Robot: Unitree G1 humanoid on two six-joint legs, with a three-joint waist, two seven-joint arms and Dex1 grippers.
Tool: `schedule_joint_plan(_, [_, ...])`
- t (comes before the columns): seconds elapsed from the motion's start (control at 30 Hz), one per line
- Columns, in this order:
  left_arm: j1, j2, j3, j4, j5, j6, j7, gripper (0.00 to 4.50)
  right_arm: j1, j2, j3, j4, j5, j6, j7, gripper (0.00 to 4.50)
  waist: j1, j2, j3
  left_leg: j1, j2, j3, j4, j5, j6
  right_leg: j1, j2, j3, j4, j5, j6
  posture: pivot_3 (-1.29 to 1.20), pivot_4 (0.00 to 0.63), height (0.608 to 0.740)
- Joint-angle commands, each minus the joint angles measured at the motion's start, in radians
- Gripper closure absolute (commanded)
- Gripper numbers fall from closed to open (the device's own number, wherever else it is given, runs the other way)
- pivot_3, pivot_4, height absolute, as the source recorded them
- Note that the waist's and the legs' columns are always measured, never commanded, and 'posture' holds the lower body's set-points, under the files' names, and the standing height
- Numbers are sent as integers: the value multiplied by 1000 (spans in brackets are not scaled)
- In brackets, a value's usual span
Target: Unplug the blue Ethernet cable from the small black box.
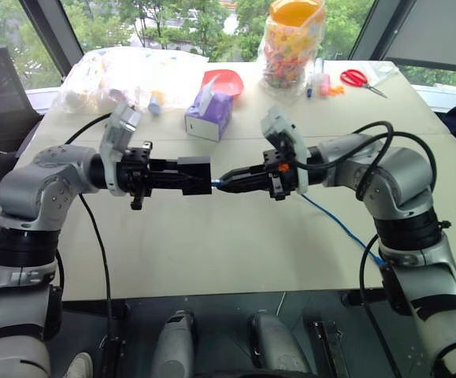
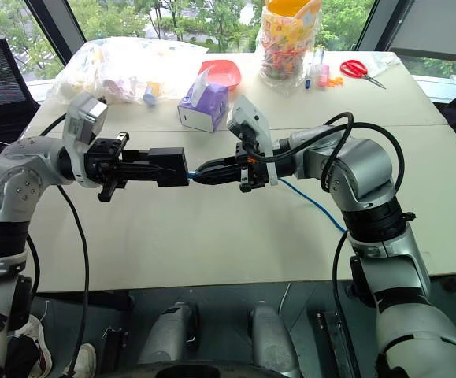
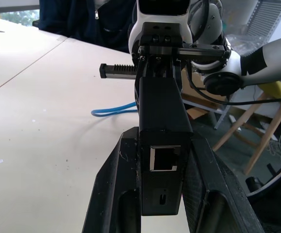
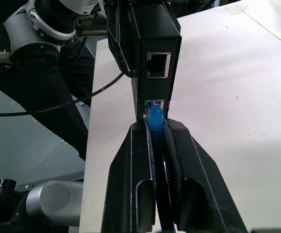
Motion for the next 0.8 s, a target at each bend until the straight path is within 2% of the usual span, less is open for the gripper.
schedule_joint_plan(0.03, [-10, -1, 21, -18, -3, -13, 18, 3997, -32, 11, -3, -30, 31, -5, 15, 4473, 0, 0, 0, 0, 0, 0, 0, 0, 0, 0, 0, 0, 0, 0, 0, 0, 150, 735])
schedule_joint_plan(0.6, [2, 7, 26, -23, 0, -13, 13, 3997, -35, 32, -25, -25, 44, 40, -17, 4473, 0, 0, 0, 0, 0, 0, 0, 0, 0, 0, 0, 0, 0, 0, 0, 0, 150, 735])
schedule_joint_plan(0.8, [40, 49, 58, -32, -6, -6, 11, 3997, -33, -5, -50, 64, 4, -5, -16, 4473, 0, 0, 0, 0, 0, 0, 0, 0, 0, 0, 0, 0, 0, 0, 0, 0, 150, 735])
